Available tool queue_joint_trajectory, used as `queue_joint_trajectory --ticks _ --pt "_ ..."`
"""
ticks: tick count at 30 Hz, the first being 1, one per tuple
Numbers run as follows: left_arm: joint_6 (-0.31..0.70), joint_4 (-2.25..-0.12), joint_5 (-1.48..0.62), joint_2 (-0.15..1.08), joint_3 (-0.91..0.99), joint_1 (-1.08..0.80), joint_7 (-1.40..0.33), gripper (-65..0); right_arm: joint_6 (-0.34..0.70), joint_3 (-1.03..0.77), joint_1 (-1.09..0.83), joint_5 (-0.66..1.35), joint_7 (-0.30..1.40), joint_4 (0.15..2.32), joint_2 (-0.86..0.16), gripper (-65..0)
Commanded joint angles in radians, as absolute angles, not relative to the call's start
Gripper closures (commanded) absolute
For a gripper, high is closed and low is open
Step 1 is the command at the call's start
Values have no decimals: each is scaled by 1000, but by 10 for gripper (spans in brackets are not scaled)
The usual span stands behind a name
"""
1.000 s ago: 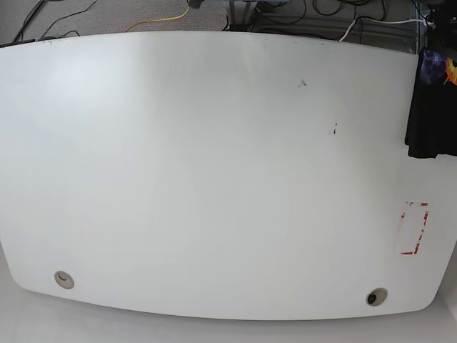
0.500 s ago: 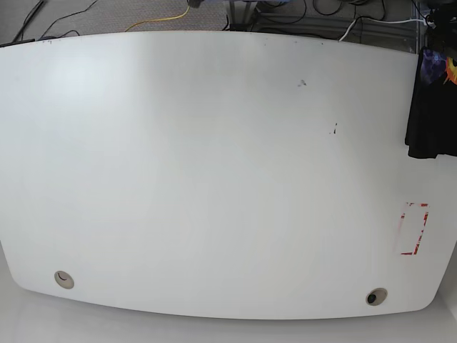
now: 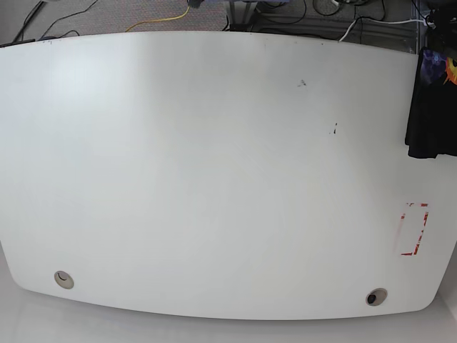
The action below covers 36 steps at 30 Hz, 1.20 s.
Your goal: Layout the t-shirt on the table in an organized manner, then fold the t-shirt properly
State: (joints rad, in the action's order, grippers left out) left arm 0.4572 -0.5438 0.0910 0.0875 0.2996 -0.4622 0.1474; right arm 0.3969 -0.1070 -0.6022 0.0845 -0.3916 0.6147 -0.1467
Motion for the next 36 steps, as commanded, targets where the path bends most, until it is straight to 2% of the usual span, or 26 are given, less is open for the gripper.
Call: queue_joint_trajectory --ticks 1,6,12,21,27,36 --pt "461 -467 96 107 300 -438 153 -40 401 -110 -578 90 -398 558 -154 -86" --pt "398 -311 176 114 300 -344 154 -89 401 -110 -504 90 -398 460 -153 -86" --pt "314 -211 259 107 300 -274 154 -90 401 -110 -449 90 -398 383 -150 -87" --pt "289 -93 274 81 300 -182 153 -92 403 -108 -386 90 -355 303 -148 -94" --pt "209 -73 292 58 300 -160 153 -93 407 -108 -371 90 -317 300 -148 -94" --pt "171 -73 338 44 300 -157 153 -93 403 -108 -344 90 -308 294 -125 -94"
